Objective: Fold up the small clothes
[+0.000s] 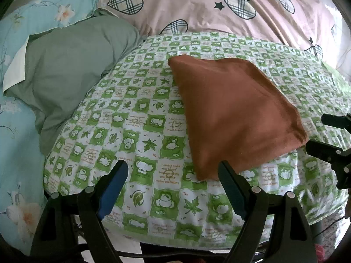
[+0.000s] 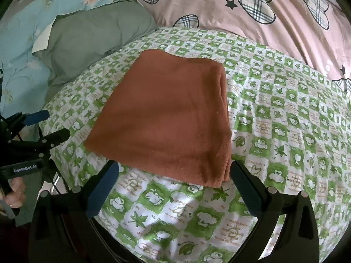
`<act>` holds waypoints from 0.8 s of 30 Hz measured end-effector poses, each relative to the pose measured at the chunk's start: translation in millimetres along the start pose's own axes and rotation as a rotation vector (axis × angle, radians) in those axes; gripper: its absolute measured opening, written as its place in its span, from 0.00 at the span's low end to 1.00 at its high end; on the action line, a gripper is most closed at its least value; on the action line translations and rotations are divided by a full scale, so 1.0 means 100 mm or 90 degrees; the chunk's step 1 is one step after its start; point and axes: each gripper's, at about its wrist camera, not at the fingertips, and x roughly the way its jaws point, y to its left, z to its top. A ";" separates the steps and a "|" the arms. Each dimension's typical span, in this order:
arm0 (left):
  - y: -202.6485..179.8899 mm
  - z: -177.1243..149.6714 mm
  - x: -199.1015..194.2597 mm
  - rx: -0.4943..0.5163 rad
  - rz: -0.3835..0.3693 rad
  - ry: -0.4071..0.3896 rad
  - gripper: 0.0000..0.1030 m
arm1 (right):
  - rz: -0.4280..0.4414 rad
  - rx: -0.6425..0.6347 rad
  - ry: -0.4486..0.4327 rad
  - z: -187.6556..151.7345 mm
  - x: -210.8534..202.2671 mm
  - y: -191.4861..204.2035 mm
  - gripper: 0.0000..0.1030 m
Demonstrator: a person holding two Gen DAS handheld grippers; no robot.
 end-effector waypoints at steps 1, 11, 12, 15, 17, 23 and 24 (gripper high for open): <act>0.00 0.00 0.00 -0.001 0.000 0.001 0.82 | -0.001 0.001 0.002 0.00 0.00 0.00 0.98; -0.03 -0.06 -0.01 -0.001 0.003 0.015 0.82 | -0.016 -0.006 -0.001 -0.02 -0.01 0.03 0.98; -0.04 -0.06 -0.02 -0.001 0.003 0.015 0.82 | -0.017 -0.006 -0.002 -0.02 -0.01 0.03 0.98; -0.04 -0.06 -0.02 0.001 0.003 0.015 0.82 | -0.016 -0.006 -0.003 -0.02 -0.02 0.02 0.98; -0.03 -0.05 -0.01 0.001 0.003 0.015 0.82 | -0.017 -0.006 -0.004 -0.02 -0.03 0.02 0.98; -0.02 -0.03 -0.02 0.007 0.000 0.013 0.82 | -0.018 -0.002 -0.009 -0.01 -0.08 0.01 0.98; -0.02 -0.04 -0.02 0.006 0.000 0.012 0.82 | -0.018 -0.002 -0.010 -0.01 -0.08 0.01 0.98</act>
